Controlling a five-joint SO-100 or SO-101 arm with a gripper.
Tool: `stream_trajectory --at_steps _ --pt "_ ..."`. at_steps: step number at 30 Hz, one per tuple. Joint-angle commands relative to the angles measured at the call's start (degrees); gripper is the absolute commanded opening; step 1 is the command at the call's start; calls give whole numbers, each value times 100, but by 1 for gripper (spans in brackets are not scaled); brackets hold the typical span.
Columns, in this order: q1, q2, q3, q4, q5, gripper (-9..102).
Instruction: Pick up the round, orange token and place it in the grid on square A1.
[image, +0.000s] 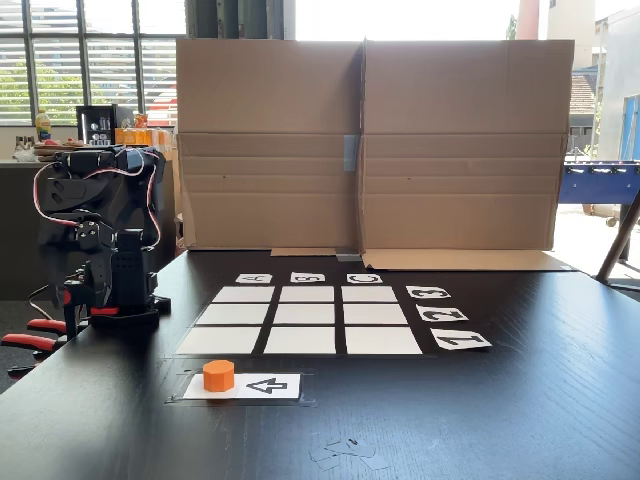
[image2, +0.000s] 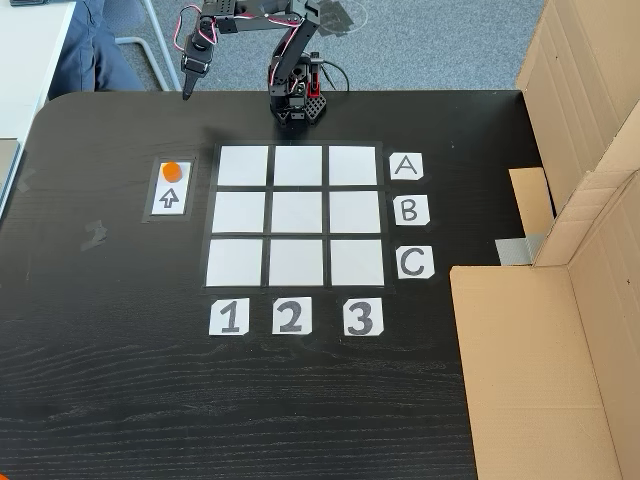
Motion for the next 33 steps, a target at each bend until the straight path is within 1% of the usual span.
stream_trajectory --at_steps 1,6,15,25,33 --pt "-316 -369 -457 18 176 29" --pt "-844 -984 -1011 18 642 34" --pt "-1468 -2074 -2092 79 1037 35" --pt "-1978 -2909 -2408 18 1195 35" --pt "-2241 -3524 -3023 9 1389 35"
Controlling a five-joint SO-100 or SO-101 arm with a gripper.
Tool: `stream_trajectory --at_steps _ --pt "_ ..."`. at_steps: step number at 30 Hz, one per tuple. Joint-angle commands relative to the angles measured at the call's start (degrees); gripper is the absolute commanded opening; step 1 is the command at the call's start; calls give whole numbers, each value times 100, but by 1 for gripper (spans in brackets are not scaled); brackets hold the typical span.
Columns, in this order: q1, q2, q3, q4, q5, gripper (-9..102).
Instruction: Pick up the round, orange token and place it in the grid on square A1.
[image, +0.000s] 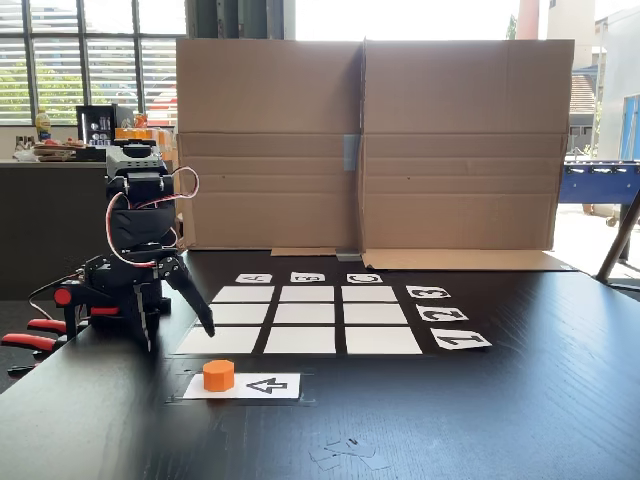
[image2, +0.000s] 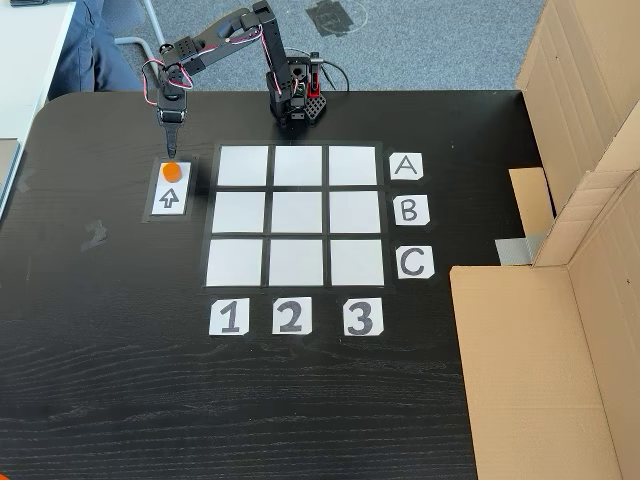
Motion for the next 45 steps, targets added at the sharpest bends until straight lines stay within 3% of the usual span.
stream_trajectory --at_steps 1,45 --pt "-105 -88 -404 -44 88 35" --pt "-773 -1617 -1538 -105 360 35"
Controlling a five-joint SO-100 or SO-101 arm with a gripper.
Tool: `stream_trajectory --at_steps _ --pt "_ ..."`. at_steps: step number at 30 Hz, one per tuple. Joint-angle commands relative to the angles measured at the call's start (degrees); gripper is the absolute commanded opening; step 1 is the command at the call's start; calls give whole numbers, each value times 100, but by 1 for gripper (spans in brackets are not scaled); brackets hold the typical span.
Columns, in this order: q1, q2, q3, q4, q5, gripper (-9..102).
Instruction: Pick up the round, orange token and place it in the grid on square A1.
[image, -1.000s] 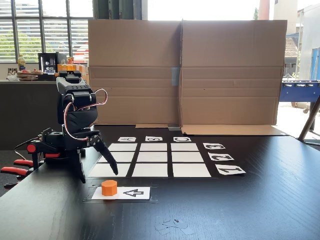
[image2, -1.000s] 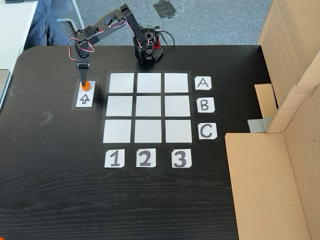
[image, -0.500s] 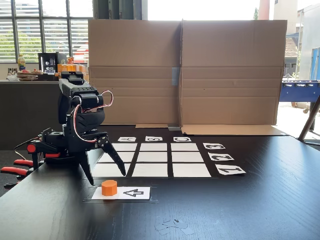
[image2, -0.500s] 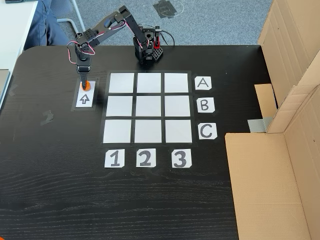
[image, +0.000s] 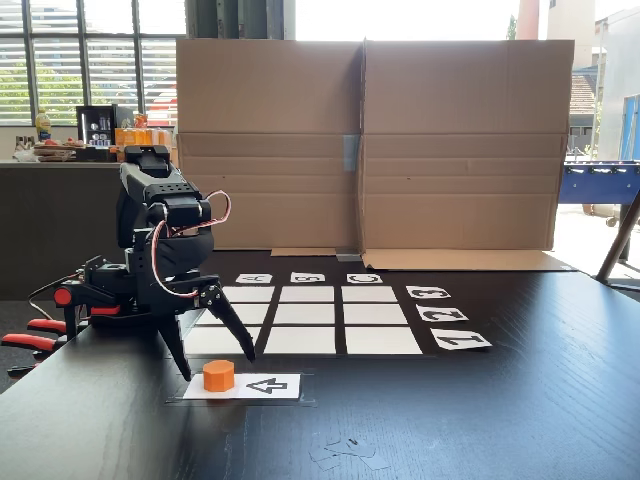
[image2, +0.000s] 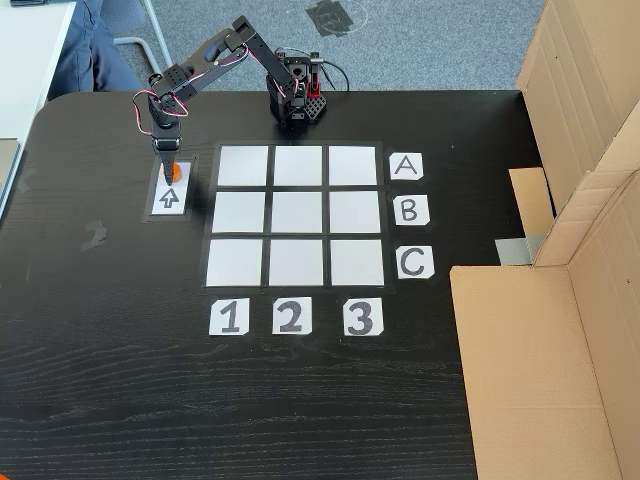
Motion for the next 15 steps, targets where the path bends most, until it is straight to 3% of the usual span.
stream_trajectory --at_steps 1,15 --pt "-97 26 -202 0 44 35" --pt "-229 -114 -202 18 79 35"
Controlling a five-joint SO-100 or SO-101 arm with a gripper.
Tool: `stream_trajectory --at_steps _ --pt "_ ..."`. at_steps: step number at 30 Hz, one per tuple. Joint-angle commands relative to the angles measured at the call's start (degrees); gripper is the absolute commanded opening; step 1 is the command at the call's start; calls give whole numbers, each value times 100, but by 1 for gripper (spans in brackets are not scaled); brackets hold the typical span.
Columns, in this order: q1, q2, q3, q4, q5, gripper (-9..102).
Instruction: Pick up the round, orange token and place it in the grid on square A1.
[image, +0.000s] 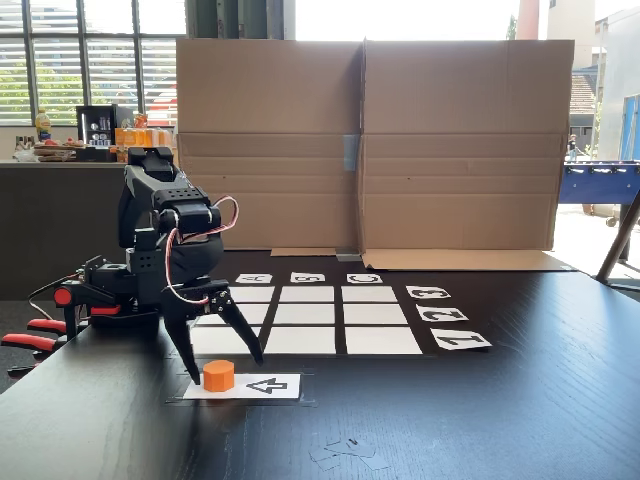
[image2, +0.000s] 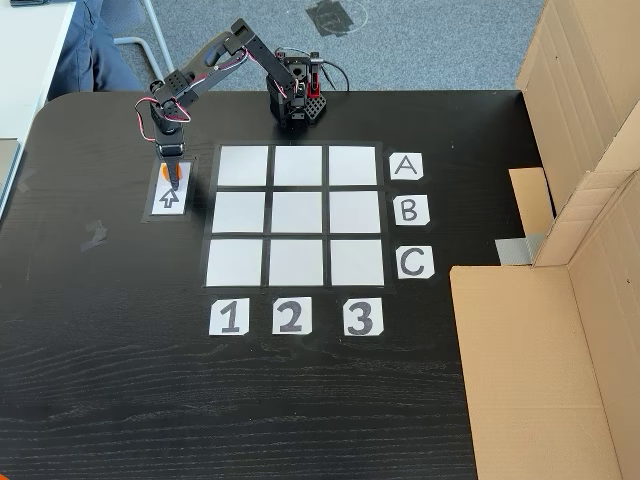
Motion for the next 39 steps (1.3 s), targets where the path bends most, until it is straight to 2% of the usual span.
stream_trajectory --at_steps 1,10,18,23,33,39 --pt "-70 18 -193 18 70 35" --pt "-88 -62 -193 9 79 33" --pt "-114 -70 -211 35 62 25" --pt "-123 -70 -272 35 79 15" --pt "-114 -70 -352 53 88 12" --pt "-18 149 -773 413 88 12"
